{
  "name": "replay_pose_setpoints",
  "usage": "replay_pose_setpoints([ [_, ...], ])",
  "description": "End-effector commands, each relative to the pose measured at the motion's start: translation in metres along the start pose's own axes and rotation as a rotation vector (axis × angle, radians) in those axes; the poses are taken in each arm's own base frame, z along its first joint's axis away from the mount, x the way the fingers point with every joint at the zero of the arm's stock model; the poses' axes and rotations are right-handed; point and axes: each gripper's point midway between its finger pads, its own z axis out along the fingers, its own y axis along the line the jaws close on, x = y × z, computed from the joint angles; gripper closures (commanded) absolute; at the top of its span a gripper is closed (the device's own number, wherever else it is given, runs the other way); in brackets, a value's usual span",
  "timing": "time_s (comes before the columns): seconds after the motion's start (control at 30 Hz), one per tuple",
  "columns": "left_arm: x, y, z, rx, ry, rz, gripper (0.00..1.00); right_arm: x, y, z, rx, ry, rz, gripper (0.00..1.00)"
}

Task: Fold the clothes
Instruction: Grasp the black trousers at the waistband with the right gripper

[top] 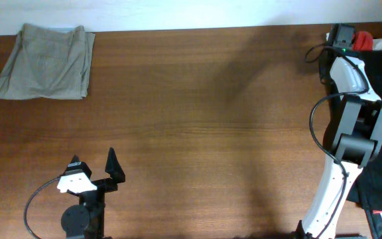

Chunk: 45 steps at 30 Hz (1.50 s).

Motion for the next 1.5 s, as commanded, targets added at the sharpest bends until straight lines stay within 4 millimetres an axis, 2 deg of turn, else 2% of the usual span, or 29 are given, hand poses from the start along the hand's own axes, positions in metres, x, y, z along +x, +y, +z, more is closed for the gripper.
replay_pose_setpoints([
  [0.0,0.002,0.002,0.0,-0.005,-0.001,0.016,0.01,-0.001,-0.001,0.005,0.03,0.004,0.068,0.87],
  [0.07,0.002,0.002,0.0,-0.005,-0.001,0.016,0.01,-0.002,-0.002,0.004,0.031,0.003,0.069,0.95],
  [0.1,0.002,0.002,0.0,-0.005,0.0,0.016,0.01,-0.003,-0.004,0.002,0.035,0.001,0.071,0.96],
  [0.17,0.002,0.002,0.0,-0.005,-0.001,0.016,0.01,-0.006,-0.009,-0.005,0.041,-0.006,0.104,0.96],
  [0.27,0.002,0.002,0.0,-0.005,0.0,0.016,0.01,-0.019,-0.025,-0.027,0.045,-0.052,0.211,0.96],
  [0.33,0.002,0.002,0.0,-0.005,-0.001,0.016,0.01,-0.028,-0.033,-0.04,0.047,-0.084,0.225,0.96],
  [0.47,0.002,0.002,0.0,-0.005,-0.001,0.016,0.01,-0.021,-0.031,-0.04,0.037,-0.055,0.203,0.96],
  [0.5,0.002,0.002,0.0,-0.005,-0.001,0.016,0.01,-0.022,-0.027,-0.04,0.016,-0.058,0.201,0.92],
  [0.53,0.002,0.002,0.0,-0.005,0.0,0.016,0.01,-0.023,-0.025,-0.04,0.002,-0.061,0.201,0.67],
  [0.57,0.002,0.002,0.0,-0.005,-0.001,0.016,0.01,-0.022,-0.024,-0.04,-0.004,-0.059,0.199,0.84],
  [0.6,0.002,0.002,0.0,-0.005,-0.001,0.016,0.01,-0.022,-0.024,-0.04,-0.004,-0.058,0.199,0.94],
  [0.63,0.002,0.002,0.0,-0.005,0.0,0.016,0.01,-0.022,-0.023,-0.04,-0.005,-0.059,0.2,0.96],
  [0.73,0.002,0.002,0.0,-0.005,0.0,0.016,0.01,-0.022,-0.022,-0.038,-0.008,-0.058,0.198,0.93],
  [0.77,0.002,0.002,0.0,-0.005,-0.001,0.016,0.01,-0.02,-0.021,-0.037,-0.008,-0.053,0.197,0.89],
  [0.8,0.002,0.002,0.0,-0.005,-0.001,0.016,0.01,-0.019,-0.019,-0.035,-0.014,-0.048,0.194,0.53],
  [0.83,0.002,0.002,0.0,-0.005,0.0,0.016,0.01,-0.017,-0.014,-0.031,-0.029,-0.043,0.189,0.45],
  [0.9,0.002,0.002,0.0,-0.005,-0.001,0.016,0.01,-0.013,-0.006,-0.024,-0.048,-0.03,0.181,0.44],
  [0.93,0.002,0.002,0.0,-0.005,-0.001,0.016,0.01,-0.011,-0.002,-0.019,-0.056,-0.021,0.176,0.38],
  [1.13,0.002,0.002,0.0,-0.005,-0.001,0.016,0.01,-0.001,0.013,-0.001,-0.074,0.007,0.161,0.37],
  [1.23,0.002,0.002,0.0,-0.005,-0.001,0.016,0.01,0.004,0.017,0.006,-0.073,0.02,0.155,0.4],
  [1.33,0.002,0.002,0.0,-0.005,0.0,0.016,0.01,0.004,0.013,0.006,-0.051,0.021,0.159,0.79],
  [1.37,0.001,0.002,0.0,-0.004,-0.001,0.016,0.01,0.005,0.008,0.007,-0.026,0.026,0.159,0.85],
  [1.47,0.002,0.002,0.0,-0.005,-0.001,0.016,0.01,0.008,0.002,0.008,-0.009,0.033,0.165,0.87],
])
